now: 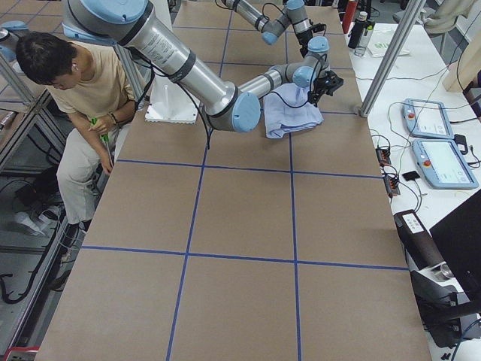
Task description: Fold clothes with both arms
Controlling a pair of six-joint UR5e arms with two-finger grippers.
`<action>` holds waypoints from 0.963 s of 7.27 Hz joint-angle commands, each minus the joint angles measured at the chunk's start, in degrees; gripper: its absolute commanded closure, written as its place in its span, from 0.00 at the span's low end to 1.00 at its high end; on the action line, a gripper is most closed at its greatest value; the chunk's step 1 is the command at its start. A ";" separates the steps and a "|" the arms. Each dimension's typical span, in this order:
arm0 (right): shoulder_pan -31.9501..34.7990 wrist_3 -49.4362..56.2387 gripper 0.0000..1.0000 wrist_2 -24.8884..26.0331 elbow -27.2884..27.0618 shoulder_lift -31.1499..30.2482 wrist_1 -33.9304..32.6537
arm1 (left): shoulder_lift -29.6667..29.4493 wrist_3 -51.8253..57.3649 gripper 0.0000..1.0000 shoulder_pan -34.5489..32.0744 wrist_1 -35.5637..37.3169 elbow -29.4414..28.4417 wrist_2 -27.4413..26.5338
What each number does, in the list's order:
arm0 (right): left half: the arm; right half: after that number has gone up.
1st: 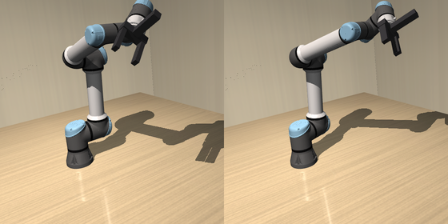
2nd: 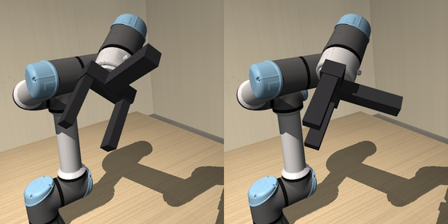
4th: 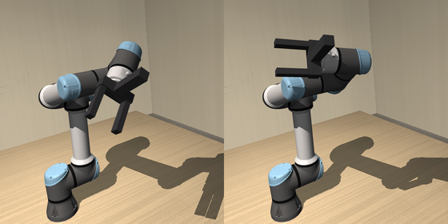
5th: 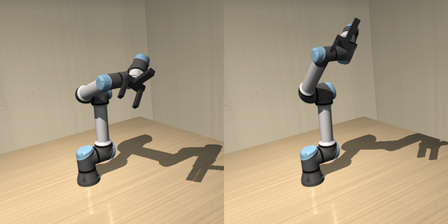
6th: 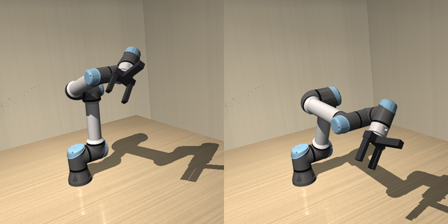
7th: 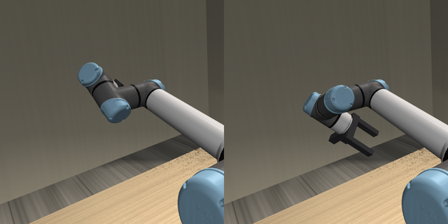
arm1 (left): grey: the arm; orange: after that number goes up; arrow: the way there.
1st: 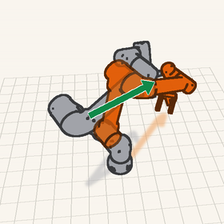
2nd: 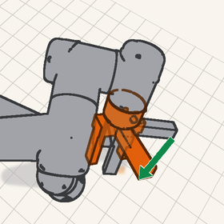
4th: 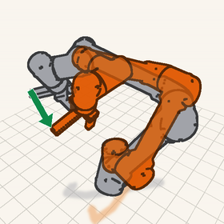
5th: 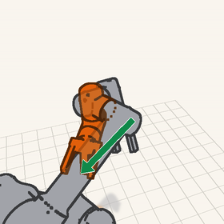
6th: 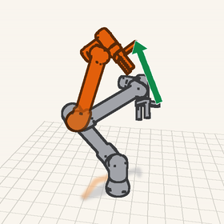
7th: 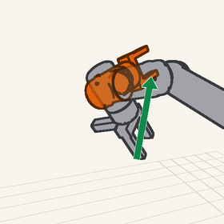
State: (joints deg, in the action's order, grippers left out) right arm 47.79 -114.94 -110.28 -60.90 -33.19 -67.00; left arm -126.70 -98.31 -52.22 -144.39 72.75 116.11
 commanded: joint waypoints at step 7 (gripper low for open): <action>2.92 3.40 0.00 -3.09 -16.00 -15.93 -0.77 | -7.31 6.79 1.00 8.71 -0.02 -9.00 -3.69</action>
State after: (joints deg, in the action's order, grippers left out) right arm 50.15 -112.40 -112.56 -75.80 -47.77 -67.65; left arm -131.86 -94.45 -44.32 -144.28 67.61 113.48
